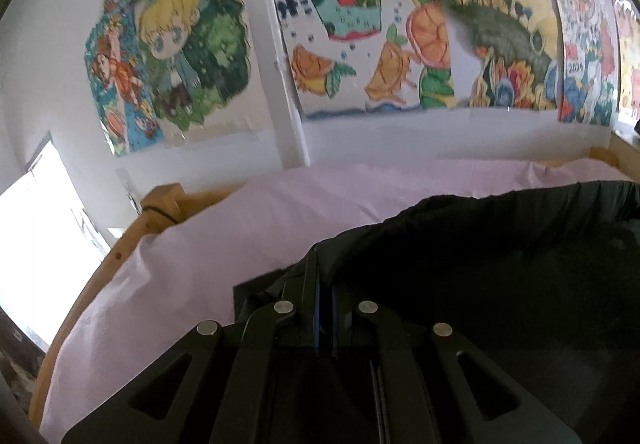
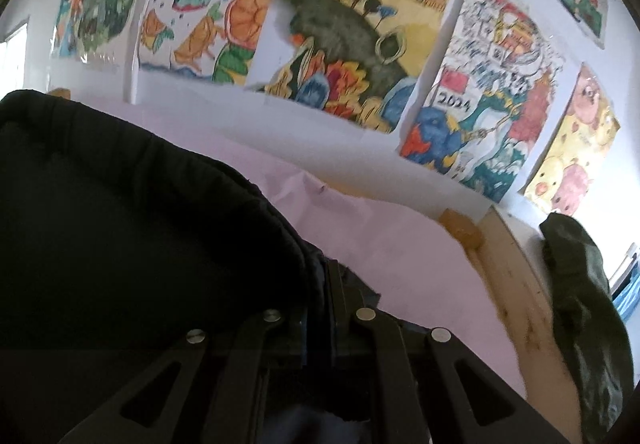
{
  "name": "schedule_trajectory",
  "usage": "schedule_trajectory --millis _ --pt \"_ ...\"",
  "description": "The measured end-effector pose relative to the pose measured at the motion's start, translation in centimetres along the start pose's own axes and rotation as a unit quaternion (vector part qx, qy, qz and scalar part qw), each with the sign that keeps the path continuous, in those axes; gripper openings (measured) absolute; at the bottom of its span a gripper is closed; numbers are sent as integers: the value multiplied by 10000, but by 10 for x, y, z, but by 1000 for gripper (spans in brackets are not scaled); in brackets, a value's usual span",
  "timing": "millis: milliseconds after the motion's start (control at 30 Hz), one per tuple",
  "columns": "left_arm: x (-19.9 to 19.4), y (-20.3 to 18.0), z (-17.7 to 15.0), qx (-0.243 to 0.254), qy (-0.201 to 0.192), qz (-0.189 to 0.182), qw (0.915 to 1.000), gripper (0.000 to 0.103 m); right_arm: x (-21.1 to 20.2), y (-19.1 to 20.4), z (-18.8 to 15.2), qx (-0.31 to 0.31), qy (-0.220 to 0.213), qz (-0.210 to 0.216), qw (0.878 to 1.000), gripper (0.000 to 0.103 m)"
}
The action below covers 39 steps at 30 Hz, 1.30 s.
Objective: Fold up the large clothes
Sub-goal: 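Lift the hem with both tools and fold it over toward the collar, then open both tools and release the folded hem onto the jacket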
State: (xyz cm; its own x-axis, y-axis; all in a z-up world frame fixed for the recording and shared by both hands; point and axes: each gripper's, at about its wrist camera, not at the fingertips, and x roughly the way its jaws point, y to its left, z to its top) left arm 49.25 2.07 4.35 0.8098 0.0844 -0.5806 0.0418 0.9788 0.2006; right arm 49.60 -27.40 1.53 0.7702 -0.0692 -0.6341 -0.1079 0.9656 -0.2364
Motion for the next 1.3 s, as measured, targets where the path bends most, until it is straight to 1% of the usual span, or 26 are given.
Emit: schedule_trajectory --millis 67,100,133,267,333,500,667,700,733,767,800,833,867,900,933,1000,1067,1133,1167,1233,1267,1300 --pt "9 -3 -3 37 121 -20 9999 3 9 2 -4 4 116 53 9999 8" --pt "13 -4 -4 -2 140 26 9999 3 13 2 -6 11 177 90 9998 9" --pt "16 -5 -5 14 190 13 9998 4 15 3 -8 16 210 103 9997 11" --pt "25 -8 -10 46 317 -20 9995 5 24 6 -13 -16 295 181 9994 12" --pt "29 -7 -12 26 362 -54 9993 6 28 5 -16 19 333 251 9991 15" --pt "37 -8 -17 -24 408 -142 9991 7 38 1 -22 202 401 448 9980 20" --pt "37 -2 -18 -234 395 -348 9983 23 40 -9 -25 488 365 751 9953 23" --pt "35 1 -17 -313 382 -373 9981 36 39 -12 -25 566 336 840 9943 25" --pt "34 5 -16 -438 368 -361 9977 51 38 -15 -25 624 316 917 9933 28" --pt "31 11 -15 -603 345 -344 9970 58 36 -18 -24 671 296 973 9926 30" --pt "29 16 -14 -744 320 -366 9960 67 34 -21 -23 731 254 1055 9914 34" --pt "26 22 -14 -905 299 -421 9946 71 32 -23 -23 759 228 1103 9907 43" --pt "22 29 -13 -1087 288 -492 9924 72 28 -26 -22 804 172 1105 9905 51" --pt "20 33 -11 -1177 290 -514 9913 73 24 -30 -21 863 111 1053 9906 75" --pt "17 36 -10 -1256 287 -525 9903 74 21 -33 -20 911 65 1056 9902 88" --pt "8 40 -7 -1322 215 -515 9897 74 13 -41 -19 1039 -80 1076 9887 89" --pt "-6 39 -6 -1267 58 -497 9907 74 5 -46 -20 1070 -181 1074 9883 89" --pt "-21 33 -7 -1175 -106 -499 9918 74 -4 -49 -21 1087 -274 1032 9883 92" --pt "-30 27 -8 -1107 -223 -576 9919 75 -12 -51 -23 1129 -355 1018 9877 93" --pt "-49 13 -12 -895 -443 -781 9919 79 -28 -53 -27 1214 -526 1124 9848 99" --pt "-61 3 -15 -766 -578 -933 9910 81 -41 -52 -30 1249 -636 1288 9817 99" --pt "-70 -6 -18 -639 -697 -1103 9894 85 -49 -51 -32 1248 -698 1412 9796 100"
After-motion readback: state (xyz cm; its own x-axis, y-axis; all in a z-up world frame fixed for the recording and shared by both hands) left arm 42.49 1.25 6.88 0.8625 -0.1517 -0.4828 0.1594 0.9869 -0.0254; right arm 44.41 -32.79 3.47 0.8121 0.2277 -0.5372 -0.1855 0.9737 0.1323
